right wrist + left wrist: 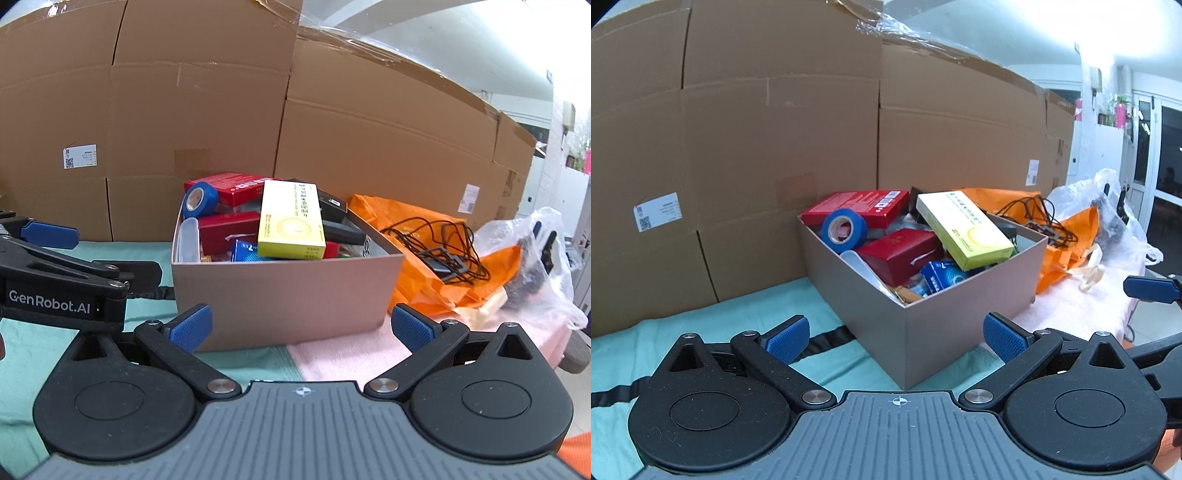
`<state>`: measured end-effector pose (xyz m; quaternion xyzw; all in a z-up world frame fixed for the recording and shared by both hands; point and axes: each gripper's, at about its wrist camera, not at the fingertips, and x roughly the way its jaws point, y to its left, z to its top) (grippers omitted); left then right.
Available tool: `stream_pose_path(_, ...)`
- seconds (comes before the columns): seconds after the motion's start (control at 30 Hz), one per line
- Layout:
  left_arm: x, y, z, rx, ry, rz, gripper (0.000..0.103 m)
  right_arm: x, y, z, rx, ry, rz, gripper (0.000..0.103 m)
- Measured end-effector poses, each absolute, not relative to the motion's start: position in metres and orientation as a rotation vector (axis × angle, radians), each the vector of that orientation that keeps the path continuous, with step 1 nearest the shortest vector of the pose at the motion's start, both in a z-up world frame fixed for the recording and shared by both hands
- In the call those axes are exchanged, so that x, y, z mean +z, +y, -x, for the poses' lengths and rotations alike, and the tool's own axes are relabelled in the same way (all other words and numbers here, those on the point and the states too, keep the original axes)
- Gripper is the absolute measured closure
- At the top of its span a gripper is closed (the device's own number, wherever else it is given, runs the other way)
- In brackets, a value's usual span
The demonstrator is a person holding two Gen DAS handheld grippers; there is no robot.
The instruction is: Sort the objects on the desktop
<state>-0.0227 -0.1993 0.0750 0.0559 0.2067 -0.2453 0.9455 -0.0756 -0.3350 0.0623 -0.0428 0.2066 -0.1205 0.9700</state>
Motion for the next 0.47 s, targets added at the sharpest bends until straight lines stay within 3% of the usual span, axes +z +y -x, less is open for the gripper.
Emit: stream_pose_path(0.47, 0.074, -0.196, 0.038, -0.521, 0.417, -0.132, 0.0, 0.058, -0.333, 0.085, -0.246, 0.436, 0.075, 0.0)
